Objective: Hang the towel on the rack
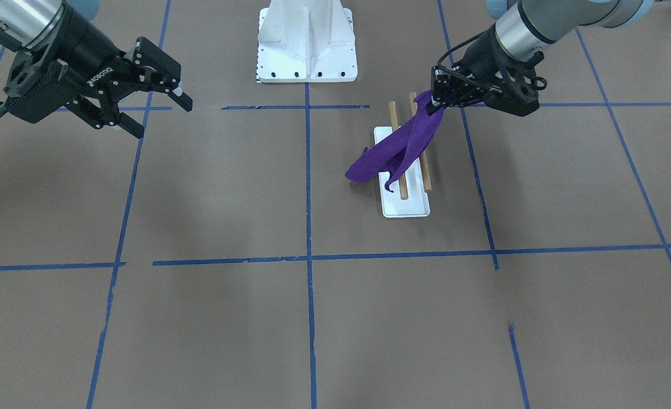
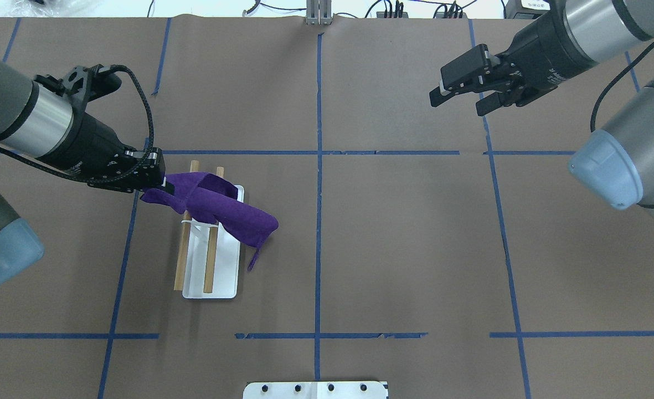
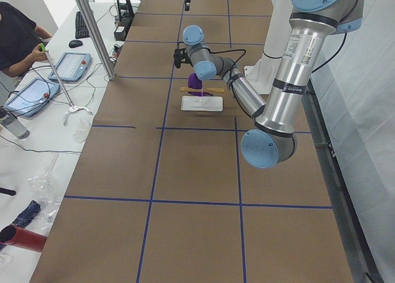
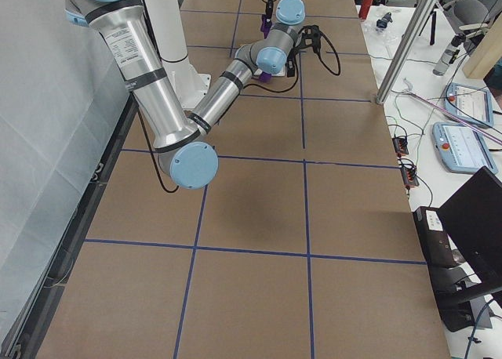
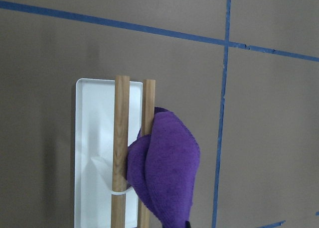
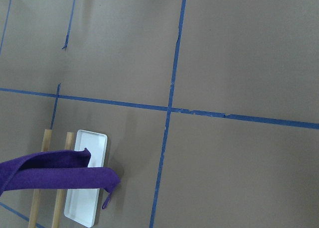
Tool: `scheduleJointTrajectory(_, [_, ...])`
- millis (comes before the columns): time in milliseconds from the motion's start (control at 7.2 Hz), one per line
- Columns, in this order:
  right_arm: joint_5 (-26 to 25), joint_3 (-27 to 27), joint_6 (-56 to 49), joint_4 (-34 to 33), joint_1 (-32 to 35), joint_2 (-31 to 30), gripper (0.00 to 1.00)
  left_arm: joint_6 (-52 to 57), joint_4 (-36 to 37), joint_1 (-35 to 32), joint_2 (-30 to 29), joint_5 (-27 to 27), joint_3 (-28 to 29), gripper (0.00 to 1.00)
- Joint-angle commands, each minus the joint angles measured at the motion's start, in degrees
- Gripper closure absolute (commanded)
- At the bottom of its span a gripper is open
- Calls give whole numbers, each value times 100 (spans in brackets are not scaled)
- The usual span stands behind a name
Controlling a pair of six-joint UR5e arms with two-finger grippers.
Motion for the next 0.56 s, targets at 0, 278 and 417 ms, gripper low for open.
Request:
scheduleJointTrajectory(0, [-64,-4,-16,0,3,-1,0,556,4,-272,333,-5,-32,100])
scheduleJointTrajectory(278, [-64,-4,-16,0,3,-2,0,849,4,-360,554,-5,-41,100])
scheduleJointTrajectory(417, [-64,5,-16,0,11,-10,0,859,13,-361,599,4,46,100])
